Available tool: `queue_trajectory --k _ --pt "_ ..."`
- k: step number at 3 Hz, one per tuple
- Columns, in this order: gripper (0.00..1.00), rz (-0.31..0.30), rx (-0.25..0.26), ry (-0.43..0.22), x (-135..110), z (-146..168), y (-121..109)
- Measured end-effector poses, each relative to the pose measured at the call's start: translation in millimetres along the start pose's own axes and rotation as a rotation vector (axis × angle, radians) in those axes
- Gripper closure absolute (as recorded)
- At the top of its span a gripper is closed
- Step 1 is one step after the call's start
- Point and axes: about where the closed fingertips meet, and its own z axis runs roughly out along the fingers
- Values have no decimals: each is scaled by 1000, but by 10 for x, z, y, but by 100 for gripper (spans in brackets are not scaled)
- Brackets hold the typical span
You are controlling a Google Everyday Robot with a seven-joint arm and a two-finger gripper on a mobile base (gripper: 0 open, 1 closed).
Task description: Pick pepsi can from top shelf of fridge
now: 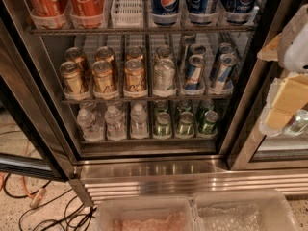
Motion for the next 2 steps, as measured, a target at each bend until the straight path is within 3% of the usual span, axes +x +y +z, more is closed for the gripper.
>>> queue_trajectory --k 2 --pt "0 23 18 -26 -31 -14 -29"
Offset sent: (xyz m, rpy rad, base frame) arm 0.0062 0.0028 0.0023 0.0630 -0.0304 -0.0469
